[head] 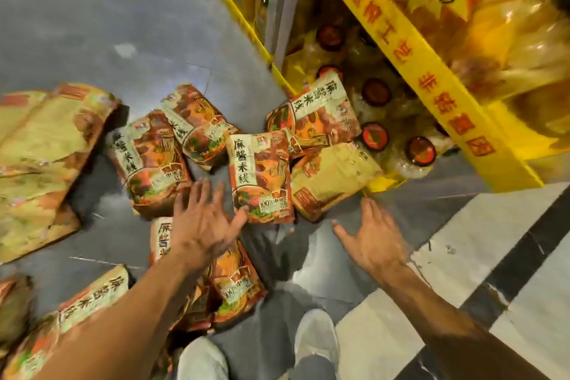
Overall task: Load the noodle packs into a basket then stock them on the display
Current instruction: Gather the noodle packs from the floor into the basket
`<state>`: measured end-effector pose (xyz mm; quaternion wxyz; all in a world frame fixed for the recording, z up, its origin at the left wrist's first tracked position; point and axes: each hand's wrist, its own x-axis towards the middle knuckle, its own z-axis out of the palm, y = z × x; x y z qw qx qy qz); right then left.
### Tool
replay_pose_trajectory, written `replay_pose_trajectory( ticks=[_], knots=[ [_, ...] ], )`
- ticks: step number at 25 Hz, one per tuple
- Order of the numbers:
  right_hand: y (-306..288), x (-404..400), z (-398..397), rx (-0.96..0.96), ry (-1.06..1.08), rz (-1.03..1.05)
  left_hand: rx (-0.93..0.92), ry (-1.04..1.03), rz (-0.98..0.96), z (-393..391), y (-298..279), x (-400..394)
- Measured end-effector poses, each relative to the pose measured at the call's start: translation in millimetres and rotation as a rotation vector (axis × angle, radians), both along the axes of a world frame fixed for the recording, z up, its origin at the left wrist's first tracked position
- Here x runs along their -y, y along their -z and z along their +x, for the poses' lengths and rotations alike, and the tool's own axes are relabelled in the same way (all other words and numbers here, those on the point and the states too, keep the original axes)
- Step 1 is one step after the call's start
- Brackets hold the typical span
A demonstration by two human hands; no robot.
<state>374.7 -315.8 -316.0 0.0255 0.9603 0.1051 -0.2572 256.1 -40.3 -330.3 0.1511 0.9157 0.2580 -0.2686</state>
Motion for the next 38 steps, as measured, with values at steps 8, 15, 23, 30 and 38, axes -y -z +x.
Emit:
replay_pose_trajectory(
  ticks=[8, 15, 23, 30, 38],
  knots=[
    [214.8, -20.1, 44.4, -0.042, 0.834, 0.758, 0.052, -0.323, -0.225, 66.7, 220.7, 25.4],
    [238.5, -27.2, 57.6, -0.256, 1.105, 1.269, 0.317, -1.011, -0.820, 81.7, 218.8, 9.9],
    [184.3, 2.0, 38.7, -0.165, 1.190, 1.236, 0.450, -0.984, -0.903, 56.7, 152.2, 32.8],
    [26.8, 24.8, 0.7, -0.320, 0.995, 1.150, 0.513, -1.070, -0.926, -2.8, 3.6, 4.3],
    [-192.9, -96.4, 12.6, -0.573, 0.594, 1.232, 0.658, -1.268, -0.885, -83.6, -199.9, -79.5]
  ],
)
